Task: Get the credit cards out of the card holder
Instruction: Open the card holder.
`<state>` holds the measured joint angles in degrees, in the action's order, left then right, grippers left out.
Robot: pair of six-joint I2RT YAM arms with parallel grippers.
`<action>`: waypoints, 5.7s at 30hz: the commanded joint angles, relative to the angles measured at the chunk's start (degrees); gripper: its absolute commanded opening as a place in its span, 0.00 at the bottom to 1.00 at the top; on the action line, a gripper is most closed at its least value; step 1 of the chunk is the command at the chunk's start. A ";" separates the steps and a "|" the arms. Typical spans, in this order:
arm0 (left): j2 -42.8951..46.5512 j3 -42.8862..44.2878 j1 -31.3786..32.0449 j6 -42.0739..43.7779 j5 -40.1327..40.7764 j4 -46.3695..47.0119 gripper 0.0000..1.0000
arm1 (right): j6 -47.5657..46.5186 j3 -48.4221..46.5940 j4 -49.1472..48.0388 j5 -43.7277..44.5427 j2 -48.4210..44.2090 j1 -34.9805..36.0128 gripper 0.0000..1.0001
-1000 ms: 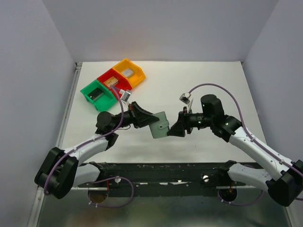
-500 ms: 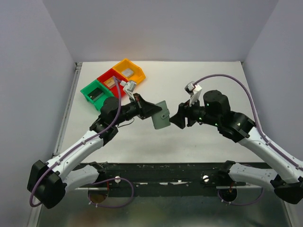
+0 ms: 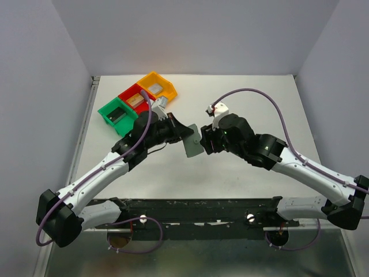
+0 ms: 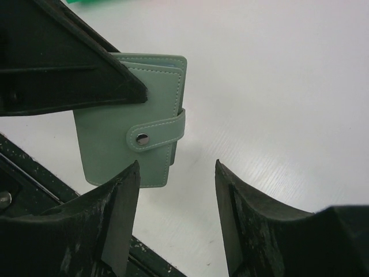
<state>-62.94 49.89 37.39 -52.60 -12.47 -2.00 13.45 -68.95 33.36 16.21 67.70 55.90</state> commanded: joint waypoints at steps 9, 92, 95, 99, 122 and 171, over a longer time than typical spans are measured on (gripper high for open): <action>-0.35 4.52 0.76 -8.30 3.86 -6.70 0.00 | -0.09 -2.86 -0.93 5.50 5.42 2.90 0.58; 0.01 6.19 0.67 -14.64 5.35 -12.76 0.00 | -1.24 -9.36 8.21 19.92 16.85 7.29 0.03; 0.27 6.01 0.67 -14.46 5.35 -12.68 0.00 | -0.97 -9.54 8.47 20.35 16.94 7.21 0.01; 0.45 5.92 0.58 -14.20 5.79 -13.11 0.00 | -0.53 -9.54 8.82 21.58 16.67 7.21 0.01; 3.26 -9.52 -5.65 3.02 -9.39 15.55 0.00 | -8.26 2.22 -11.27 -1.32 -4.84 7.12 0.56; -11.42 -13.59 -17.96 -30.11 -54.42 93.41 0.00 | 4.65 10.76 -18.51 -35.89 -8.47 -10.19 0.51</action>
<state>-75.94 35.16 19.57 -82.35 -65.34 74.32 17.47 -58.92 16.45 -17.80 60.51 46.65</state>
